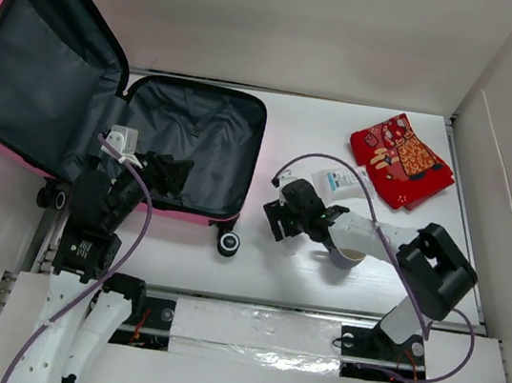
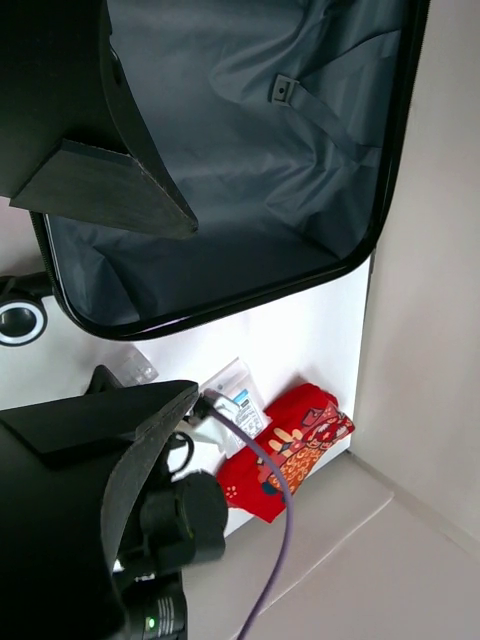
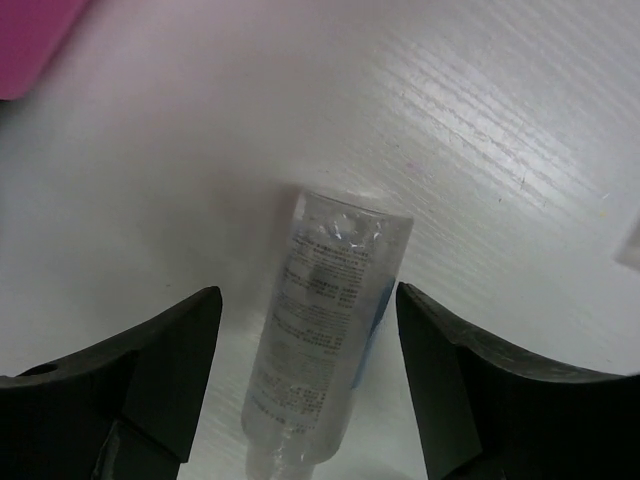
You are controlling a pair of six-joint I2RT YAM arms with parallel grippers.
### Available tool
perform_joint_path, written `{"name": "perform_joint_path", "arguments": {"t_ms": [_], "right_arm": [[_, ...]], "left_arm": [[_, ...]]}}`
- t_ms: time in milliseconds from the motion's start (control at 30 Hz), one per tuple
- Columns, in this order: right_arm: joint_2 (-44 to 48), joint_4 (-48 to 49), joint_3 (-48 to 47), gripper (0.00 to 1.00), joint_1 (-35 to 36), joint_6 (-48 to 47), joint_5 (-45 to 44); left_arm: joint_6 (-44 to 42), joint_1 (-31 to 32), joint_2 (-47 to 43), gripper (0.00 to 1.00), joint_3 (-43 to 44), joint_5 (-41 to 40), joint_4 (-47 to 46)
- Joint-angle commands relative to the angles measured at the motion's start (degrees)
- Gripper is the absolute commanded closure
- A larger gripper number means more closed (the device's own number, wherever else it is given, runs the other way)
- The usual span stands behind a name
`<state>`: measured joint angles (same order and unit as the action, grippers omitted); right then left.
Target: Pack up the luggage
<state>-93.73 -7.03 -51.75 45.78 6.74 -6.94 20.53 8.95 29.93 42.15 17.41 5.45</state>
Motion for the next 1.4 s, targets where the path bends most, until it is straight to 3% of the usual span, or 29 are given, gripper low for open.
{"name": "perform_joint_path", "arguments": {"t_ms": [0,67,100,200,367,500,600,733,933,1067,1167,1200,1267,1367], "right_arm": [[-3.0,1.1,-3.3,0.27,0.5,1.3,-4.2],[-4.2,1.3,-4.1,0.39,0.5,1.3,-4.0],[-4.5,1.3,-4.4,0.51,0.5,1.3,-3.9],[-2.5,0.2,-5.2,0.68,0.5,1.3,-4.2],[7.8,-1.4,-9.2,0.69,0.5,0.4,-3.0],[9.7,1.8,-15.0,0.69,1.5,0.4,1.3],[5.7,4.5,-21.3,0.68,1.5,1.9,6.5],[-1.8,17.3,-26.6,0.66,2.0,8.4,16.8],[-20.0,23.7,-39.0,0.65,2.6,17.6,20.4],[-26.8,24.3,-43.1,0.62,3.1,20.3,20.0],[-28.5,25.0,-44.8,0.47,3.6,21.1,20.6],[-28.6,24.8,-45.0,0.36,3.6,20.2,20.6],[-26.9,23.8,-45.4,0.25,4.1,18.3,20.0],[-23.3,23.6,-43.5,0.16,4.1,16.1,19.2]], "left_arm": [[-0.8,0.2,-0.8,0.44,1.1,0.7,-2.4],[-0.7,0.2,-0.8,0.44,1.0,1.0,-2.3],[-0.7,0.2,-1.2,0.44,0.9,1.3,-2.4],[-0.8,0.2,-1.5,0.44,1.0,1.1,-2.6],[-0.6,0.2,-1.6,0.44,0.8,2.2,-2.9],[-0.5,0.2,-1.5,0.44,0.9,1.8,-2.7],[-0.5,0.2,-2.0,0.44,0.8,2.1,-3.0],[-0.6,0.2,-1.7,0.44,0.9,1.2,-2.6],[-0.6,0.2,-1.9,0.44,1.0,0.6,-2.5],[-0.5,0.2,-2.2,0.44,1.0,1.6,-2.9],[-0.6,0.2,-1.5,0.44,0.8,2.0,-2.9],[-0.5,0.2,-1.7,0.44,0.8,2.2,-3.0],[-0.5,0.2,-1.9,0.44,0.8,2.6,-3.3],[-0.5,0.2,-1.7,0.44,0.9,2.2,-3.0]]}}
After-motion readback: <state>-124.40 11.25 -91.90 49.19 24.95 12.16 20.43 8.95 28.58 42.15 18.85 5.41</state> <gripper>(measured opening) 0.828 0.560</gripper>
